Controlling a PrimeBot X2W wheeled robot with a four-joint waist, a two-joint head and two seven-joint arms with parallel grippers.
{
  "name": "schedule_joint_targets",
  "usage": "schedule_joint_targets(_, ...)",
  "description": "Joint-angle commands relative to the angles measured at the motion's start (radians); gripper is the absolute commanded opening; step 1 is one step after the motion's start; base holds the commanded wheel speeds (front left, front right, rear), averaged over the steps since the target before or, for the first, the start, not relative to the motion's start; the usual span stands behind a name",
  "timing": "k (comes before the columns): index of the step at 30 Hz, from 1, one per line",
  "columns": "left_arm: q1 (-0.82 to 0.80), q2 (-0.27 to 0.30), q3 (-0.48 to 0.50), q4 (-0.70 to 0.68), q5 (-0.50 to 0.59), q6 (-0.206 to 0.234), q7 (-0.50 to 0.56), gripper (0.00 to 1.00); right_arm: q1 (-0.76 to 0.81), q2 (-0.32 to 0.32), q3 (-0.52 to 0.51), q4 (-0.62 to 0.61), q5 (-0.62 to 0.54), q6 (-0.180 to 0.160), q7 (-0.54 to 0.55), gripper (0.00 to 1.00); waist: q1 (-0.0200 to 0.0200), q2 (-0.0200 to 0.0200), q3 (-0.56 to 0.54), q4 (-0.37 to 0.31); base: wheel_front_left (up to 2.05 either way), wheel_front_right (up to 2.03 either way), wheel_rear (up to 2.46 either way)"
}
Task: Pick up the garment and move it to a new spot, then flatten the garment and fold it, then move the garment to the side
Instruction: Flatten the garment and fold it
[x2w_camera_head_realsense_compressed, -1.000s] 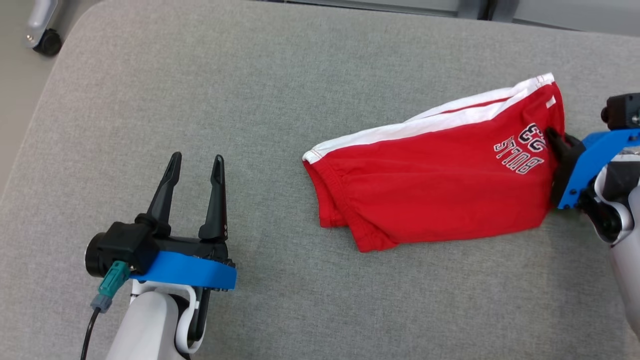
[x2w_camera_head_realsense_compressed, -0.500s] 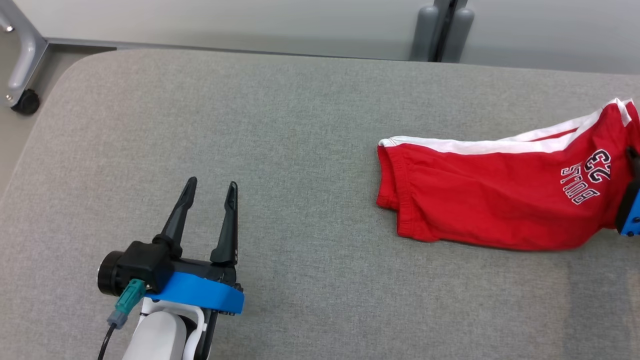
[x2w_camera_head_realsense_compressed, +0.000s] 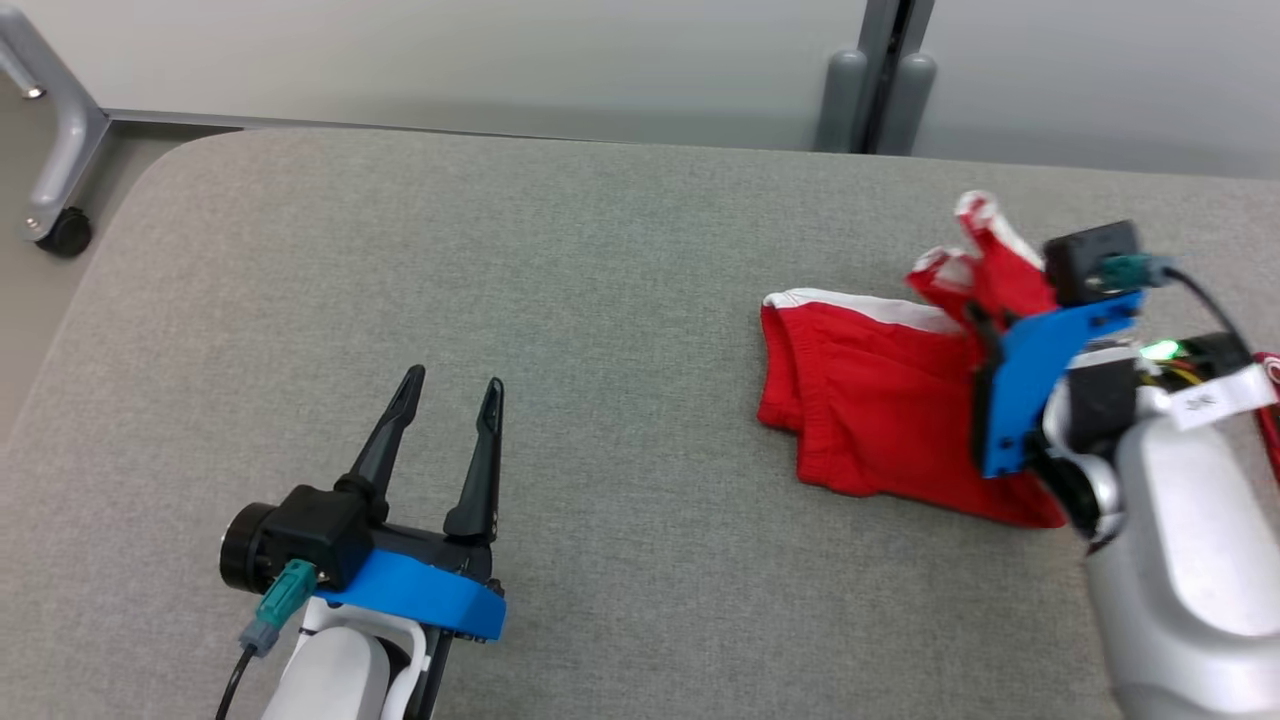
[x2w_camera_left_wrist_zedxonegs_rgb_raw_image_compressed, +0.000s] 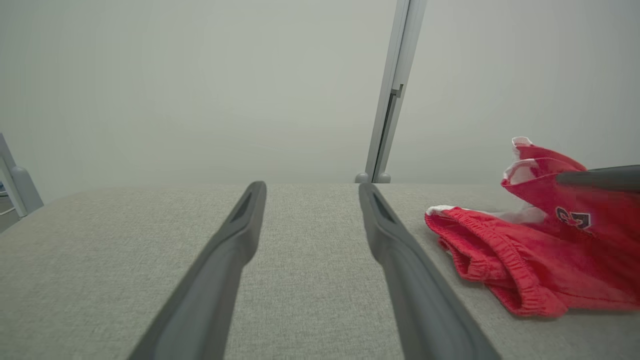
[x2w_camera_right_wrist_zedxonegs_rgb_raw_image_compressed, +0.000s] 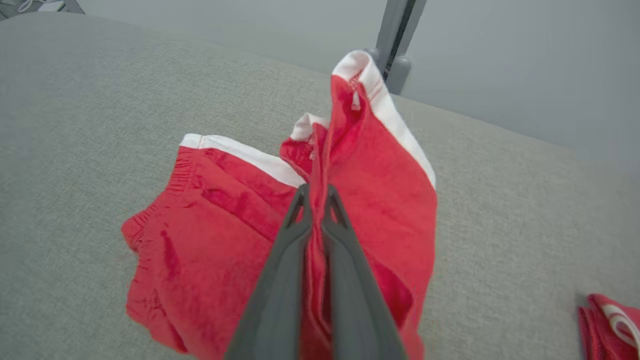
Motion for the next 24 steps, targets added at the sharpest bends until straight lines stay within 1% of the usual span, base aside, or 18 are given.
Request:
schedule_joint_targets(1, -0.015, 0.003, 0.001, 0.001, -0.001, -0.007, -0.004, 1.00, -0.009, 0.015, 0.013, 0.012, -0.006, 0.000, 0.005, 0.00, 0.0000, 0.0000, 0.000, 0.007, 0.00, 0.00, 0.00)
schedule_joint_targets(4, -0.013, -0.001, -0.012, 0.004, -0.010, -0.007, -0.004, 1.00, -0.026, 0.049, 0.052, 0.053, -0.018, 0.000, 0.019, 0.00, 0.0000, 0.0000, -0.002, 0.030, 0.00, 0.00, 0.00)
schedule_joint_targets(7, -0.011, -0.006, -0.020, 0.006, -0.016, -0.007, -0.004, 1.00, -0.043, 0.074, 0.075, 0.101, -0.026, 0.000, 0.009, 0.00, 0.0000, 0.0000, 0.001, 0.053, 0.00, 0.00, 0.00)
schedule_joint_targets(13, -0.015, -0.012, -0.022, 0.005, -0.021, -0.007, -0.004, 1.00, -0.068, 0.097, 0.099, 0.192, -0.013, 0.000, 0.002, 0.00, 0.0000, 0.0000, 0.010, 0.086, 0.00, 0.00, 0.00)
schedule_joint_targets(14, -0.015, -0.013, -0.023, 0.006, -0.022, -0.007, -0.004, 1.00, -0.063, 0.099, 0.099, 0.207, -0.004, 0.000, 0.011, 0.78, 0.0000, 0.0000, 0.009, 0.089, 0.00, 0.00, 0.00)
schedule_joint_targets(15, -0.014, -0.014, -0.023, 0.008, -0.024, -0.007, -0.004, 1.00, -0.063, 0.101, 0.102, 0.209, 0.009, 0.000, 0.004, 1.00, 0.0000, 0.0000, 0.006, 0.092, 0.00, 0.00, 0.00)
schedule_joint_targets(16, -0.010, -0.014, -0.021, 0.010, -0.025, -0.007, -0.004, 1.00, -0.066, 0.102, 0.105, 0.205, 0.028, 0.000, -0.007, 1.00, 0.0000, 0.0000, 0.003, 0.092, 0.00, 0.00, 0.00)
schedule_joint_targets(20, 0.008, -0.015, -0.008, 0.014, -0.025, -0.007, -0.004, 1.00, -0.074, 0.103, 0.123, 0.153, 0.162, 0.000, -0.053, 1.00, 0.0000, 0.0000, -0.016, 0.081, 0.00, 0.00, 0.00)
schedule_joint_targets(21, 0.013, -0.015, -0.005, 0.015, -0.027, -0.007, -0.004, 1.00, -0.073, 0.101, 0.135, 0.131, 0.172, 0.000, -0.056, 1.00, 0.0000, 0.0000, -0.022, 0.074, 0.00, 0.00, 0.00)
schedule_joint_targets(24, 0.021, -0.009, 0.000, 0.018, -0.027, -0.007, -0.004, 1.00, -0.048, 0.040, 0.123, 0.057, 0.177, 0.000, -0.082, 1.00, 0.0000, 0.0000, -0.037, 0.050, 0.00, 0.00, 0.00)
